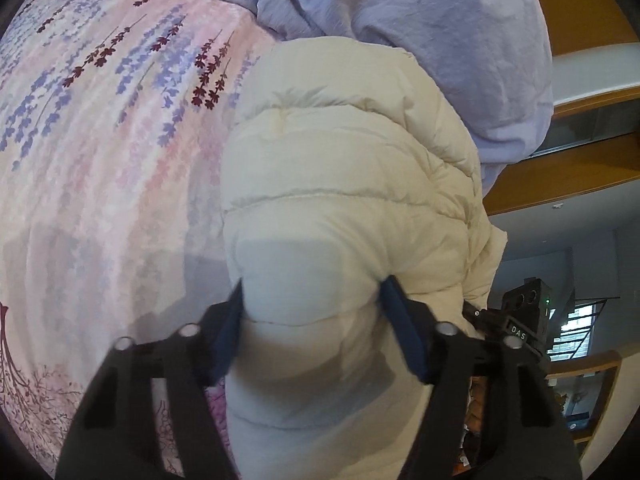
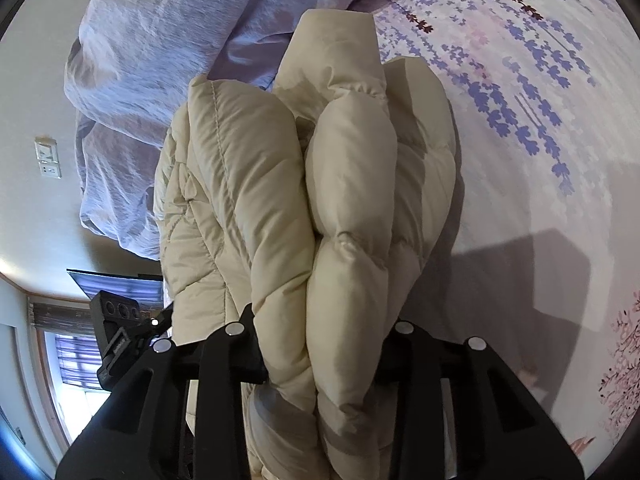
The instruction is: Fold large clothes
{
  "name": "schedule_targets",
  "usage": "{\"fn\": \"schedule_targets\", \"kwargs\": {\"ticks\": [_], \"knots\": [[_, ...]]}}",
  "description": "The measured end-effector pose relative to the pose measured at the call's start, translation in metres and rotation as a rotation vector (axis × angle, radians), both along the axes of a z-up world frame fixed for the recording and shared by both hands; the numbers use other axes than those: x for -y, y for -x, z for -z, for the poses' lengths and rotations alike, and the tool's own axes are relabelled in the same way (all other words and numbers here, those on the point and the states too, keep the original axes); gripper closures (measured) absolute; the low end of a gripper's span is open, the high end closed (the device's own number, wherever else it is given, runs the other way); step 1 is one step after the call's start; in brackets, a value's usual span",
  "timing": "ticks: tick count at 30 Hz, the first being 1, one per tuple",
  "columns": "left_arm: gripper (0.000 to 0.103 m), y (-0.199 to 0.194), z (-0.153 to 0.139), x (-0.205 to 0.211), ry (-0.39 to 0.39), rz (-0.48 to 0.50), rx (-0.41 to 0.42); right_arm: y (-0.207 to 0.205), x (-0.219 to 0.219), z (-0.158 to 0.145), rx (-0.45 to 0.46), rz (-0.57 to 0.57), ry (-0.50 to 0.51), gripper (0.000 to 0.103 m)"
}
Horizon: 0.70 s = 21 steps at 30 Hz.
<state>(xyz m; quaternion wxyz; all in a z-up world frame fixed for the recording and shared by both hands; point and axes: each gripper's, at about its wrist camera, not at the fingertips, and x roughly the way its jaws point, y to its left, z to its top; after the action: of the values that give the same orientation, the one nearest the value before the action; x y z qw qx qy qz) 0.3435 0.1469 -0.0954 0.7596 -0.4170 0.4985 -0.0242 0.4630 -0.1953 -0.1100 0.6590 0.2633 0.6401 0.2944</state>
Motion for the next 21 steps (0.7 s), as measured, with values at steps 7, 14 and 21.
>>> {"fn": "schedule_targets", "kwargs": {"ticks": [7, 14, 21], "knots": [[0.078, 0.01, -0.023, -0.018, -0.01, -0.023, 0.08, -0.008, -0.018, -0.013, 0.032, -0.016, -0.05, 0.075], [0.079, 0.02, -0.055, -0.056, -0.077, -0.086, 0.142, -0.02, -0.068, -0.028, 0.066, -0.078, -0.097, 0.076], [0.079, 0.033, -0.068, -0.102, -0.132, -0.159, 0.155, -0.028, -0.118, -0.036, 0.106, -0.161, -0.091, 0.076]]}}
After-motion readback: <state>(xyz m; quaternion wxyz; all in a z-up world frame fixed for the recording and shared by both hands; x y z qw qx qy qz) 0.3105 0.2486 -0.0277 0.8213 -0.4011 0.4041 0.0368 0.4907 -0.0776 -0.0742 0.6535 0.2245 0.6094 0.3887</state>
